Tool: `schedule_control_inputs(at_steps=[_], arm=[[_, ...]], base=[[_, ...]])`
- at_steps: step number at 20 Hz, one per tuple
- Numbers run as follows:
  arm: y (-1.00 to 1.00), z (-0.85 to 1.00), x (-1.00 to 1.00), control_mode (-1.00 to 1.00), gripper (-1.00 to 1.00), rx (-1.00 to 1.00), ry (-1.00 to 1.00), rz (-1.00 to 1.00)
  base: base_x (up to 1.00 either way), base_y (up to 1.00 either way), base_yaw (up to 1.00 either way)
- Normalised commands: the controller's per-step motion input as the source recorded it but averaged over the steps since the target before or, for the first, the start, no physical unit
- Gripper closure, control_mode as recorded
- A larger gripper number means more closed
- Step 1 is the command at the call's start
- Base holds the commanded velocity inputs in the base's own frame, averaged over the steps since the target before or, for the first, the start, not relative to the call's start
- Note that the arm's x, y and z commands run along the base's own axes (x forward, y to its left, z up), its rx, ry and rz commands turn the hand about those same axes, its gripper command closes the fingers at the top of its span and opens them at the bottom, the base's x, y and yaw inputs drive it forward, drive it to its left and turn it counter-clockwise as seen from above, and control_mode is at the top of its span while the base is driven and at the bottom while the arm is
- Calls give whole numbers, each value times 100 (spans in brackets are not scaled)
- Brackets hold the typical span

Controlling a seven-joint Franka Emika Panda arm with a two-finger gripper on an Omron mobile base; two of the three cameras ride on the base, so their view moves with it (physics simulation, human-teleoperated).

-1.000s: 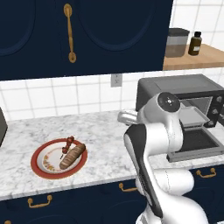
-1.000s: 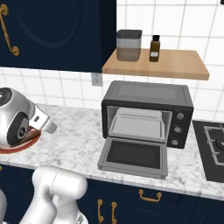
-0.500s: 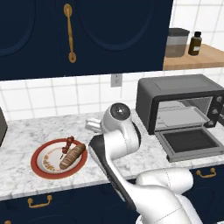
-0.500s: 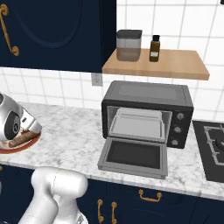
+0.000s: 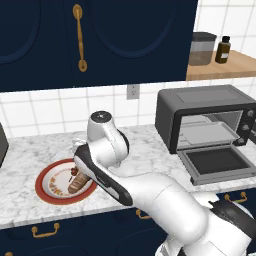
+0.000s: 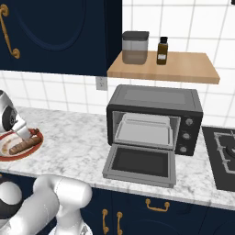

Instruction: Pick up the kebab skewer and baguette bread, and place them inside the toaster oven. Close the toaster oven door and start by setting the timer.

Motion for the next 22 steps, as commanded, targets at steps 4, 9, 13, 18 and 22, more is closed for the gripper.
schedule_control_inputs(at_steps=[4, 9, 13, 18, 22], arm=[[65, -59, 3, -100, -100, 0, 12, -10], [74, -76, 0, -100, -100, 0, 4, -8], [6, -39, 6, -100, -100, 0, 4, -1], [0, -32, 13, -100, -100, 0, 7, 0], [0, -34, 33, -100, -100, 0, 8, 0]], base=[[0, 0, 0], [0, 0, 0], [0, 0, 0], [0, 0, 0], [0, 0, 0]])
